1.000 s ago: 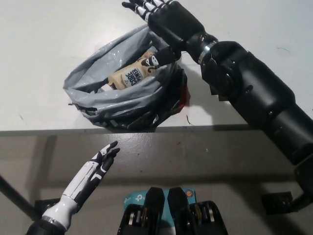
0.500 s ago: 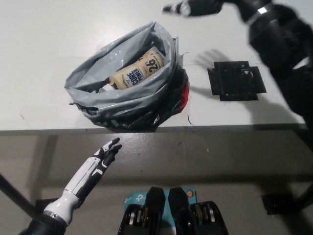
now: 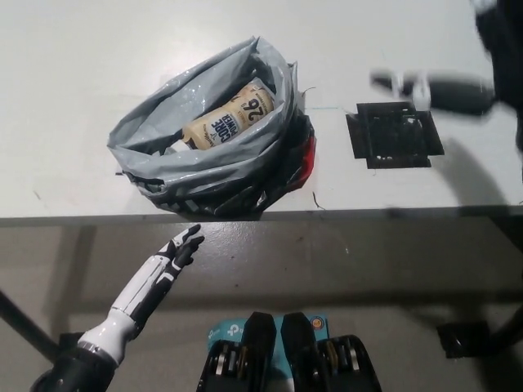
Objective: Use the right hand to pick up a bottle of protein shake and place it into a plastic bag on the left side
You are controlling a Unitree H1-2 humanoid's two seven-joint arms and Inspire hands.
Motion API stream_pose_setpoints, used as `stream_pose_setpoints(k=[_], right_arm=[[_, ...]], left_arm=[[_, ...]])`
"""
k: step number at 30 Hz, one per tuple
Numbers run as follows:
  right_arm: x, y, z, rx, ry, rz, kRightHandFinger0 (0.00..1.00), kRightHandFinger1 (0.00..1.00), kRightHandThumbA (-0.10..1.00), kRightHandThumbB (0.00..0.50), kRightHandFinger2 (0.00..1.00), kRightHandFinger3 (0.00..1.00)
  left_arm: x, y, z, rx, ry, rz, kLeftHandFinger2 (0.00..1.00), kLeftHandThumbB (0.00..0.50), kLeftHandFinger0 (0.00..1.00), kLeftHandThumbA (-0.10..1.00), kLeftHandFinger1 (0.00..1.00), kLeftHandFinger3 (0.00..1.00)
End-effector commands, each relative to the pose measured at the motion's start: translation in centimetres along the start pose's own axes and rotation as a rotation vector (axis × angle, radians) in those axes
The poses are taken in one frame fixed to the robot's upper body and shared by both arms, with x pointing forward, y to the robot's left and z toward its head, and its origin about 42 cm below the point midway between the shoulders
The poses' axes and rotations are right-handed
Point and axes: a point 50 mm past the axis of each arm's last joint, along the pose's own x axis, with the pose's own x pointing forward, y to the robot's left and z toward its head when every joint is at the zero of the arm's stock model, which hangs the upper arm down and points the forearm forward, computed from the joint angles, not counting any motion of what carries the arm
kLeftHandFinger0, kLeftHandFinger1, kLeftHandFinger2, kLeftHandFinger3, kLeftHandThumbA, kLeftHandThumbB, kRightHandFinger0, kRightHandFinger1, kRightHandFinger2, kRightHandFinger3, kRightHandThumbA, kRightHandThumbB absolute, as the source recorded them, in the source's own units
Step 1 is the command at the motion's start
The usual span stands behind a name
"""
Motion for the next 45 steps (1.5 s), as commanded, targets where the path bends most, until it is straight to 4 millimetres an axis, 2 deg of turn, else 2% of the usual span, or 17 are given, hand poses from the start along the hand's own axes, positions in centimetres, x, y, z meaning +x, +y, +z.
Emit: stream_pose_setpoints(k=[1, 4, 7, 9, 10, 13, 14, 15, 16, 17, 24, 25, 28, 30, 33, 39, 45], right_arm=[[-10.9, -1.3, 9.2, 0.385, -0.165, -0.355, 1.0, 1.0, 1.0, 0.244, 1.0, 1.0], [-12.7, 2.8, 6.5, 0.438, -0.005, -0.282, 1.0, 1.0, 1.0, 0.228, 1.0, 1.0], [-13.8, 5.5, 3.9, 0.509, 0.14, -0.206, 1.0, 1.0, 1.0, 0.216, 1.0, 1.0], [-14.2, 6.9, 2.2, 0.543, 0.196, -0.191, 1.0, 1.0, 0.97, 0.192, 1.0, 1.0], [-14.5, 7.9, 1.0, 0.567, 0.235, -0.176, 1.0, 1.0, 0.96, 0.164, 1.0, 1.0], [-15.8, 10.5, -1.0, 0.625, 0.369, -0.137, 1.0, 1.0, 0.89, 0.164, 1.0, 1.0], [-16.5, 11.8, -1.9, 0.659, 0.426, -0.122, 1.0, 1.0, 0.87, 0.189, 1.0, 1.0], [-16.7, 12.2, -2.3, 0.671, 0.445, -0.118, 1.0, 1.0, 0.87, 0.19, 1.0, 1.0], [-17.3, 12.9, -2.7, 0.658, 0.473, -0.096, 1.0, 1.0, 0.89, 0.166, 1.0, 1.0], [-18.0, 13.6, -3.1, 0.654, 0.499, -0.074, 1.0, 1.0, 0.88, 0.165, 1.0, 1.0], [-20.8, 14.8, -3.8, 0.66, 0.584, -0.003, 1.0, 1.0, 0.84, 0.169, 1.0, 1.0], [-21.3, 14.8, -3.6, 0.663, 0.596, 0.017, 1.0, 1.0, 0.84, 0.192, 1.0, 1.0], [-22.3, 15.2, -2.7, 0.664, 0.616, 0.064, 1.0, 1.0, 0.87, 0.192, 1.0, 1.0], [-23.7, 15.8, -1.8, 0.683, 0.629, 0.093, 1.0, 1.0, 0.86, 0.19, 1.0, 1.0], [-24.9, 16.1, -1.2, 0.679, 0.646, 0.111, 1.0, 1.0, 0.87, 0.215, 1.0, 1.0], [-26.0, 16.5, -1.0, 0.696, 0.655, 0.12, 1.0, 1.0, 0.86, 0.219, 1.0, 1.0], [-26.0, 16.6, -1.2, 0.696, 0.656, 0.12, 1.0, 1.0, 0.86, 0.217, 1.0, 1.0]], left_arm=[[2.9, 2.5, 4.0, 0.017, -0.21, 0.111, 1.0, 0.158, 1.0, 1.0, 1.0, 1.0], [2.3, 2.1, 3.9, -0.008, -0.209, 0.095, 1.0, 0.146, 1.0, 1.0, 1.0, 1.0], [2.0, 2.2, 4.0, 0.009, -0.204, 0.097, 1.0, 0.129, 1.0, 1.0, 1.0, 1.0], [1.9, 2.2, 4.1, 0.024, -0.205, 0.101, 1.0, 0.116, 1.0, 1.0, 1.0, 1.0], [1.9, 2.1, 4.1, 0.027, -0.204, 0.101, 1.0, 0.114, 1.0, 1.0, 1.0, 1.0], [1.4, 1.9, 3.9, 0.028, -0.189, 0.101, 1.0, 0.11, 1.0, 1.0, 1.0, 1.0], [1.2, 1.8, 3.8, 0.024, -0.187, 0.101, 1.0, 0.107, 1.0, 1.0, 1.0, 1.0], [1.2, 1.8, 3.8, 0.023, -0.187, 0.101, 1.0, 0.106, 1.0, 1.0, 1.0, 1.0], [0.9, 1.7, 3.6, 0.018, -0.182, 0.101, 1.0, 0.099, 1.0, 1.0, 1.0, 1.0], [0.6, 1.6, 3.4, 0.017, -0.174, 0.1, 1.0, 0.106, 1.0, 1.0, 1.0, 1.0], [-0.6, 0.5, 2.6, 0.014, -0.149, 0.089, 1.0, 0.101, 1.0, 1.0, 1.0, 1.0], [-0.9, 0.2, 2.2, 0.007, -0.137, 0.087, 1.0, 0.116, 1.0, 1.0, 1.0, 1.0], [-1.9, -0.5, 1.4, -0.01, -0.109, 0.079, 1.0, 0.123, 1.0, 1.0, 1.0, 1.0], [-3.1, -1.3, 0.6, -0.022, -0.087, 0.074, 1.0, 0.106, 1.0, 1.0, 1.0, 1.0], [-3.8, -1.7, 0.0, -0.008, -0.073, 0.066, 1.0, 0.093, 1.0, 1.0, 1.0, 1.0], [-4.1, -1.8, -0.5, -0.009, -0.049, 0.055, 1.0, 0.104, 1.0, 1.0, 1.0, 1.0], [-3.7, -1.5, -0.4, -0.004, -0.052, 0.049, 1.0, 0.101, 1.0, 1.0, 1.0, 1.0]])
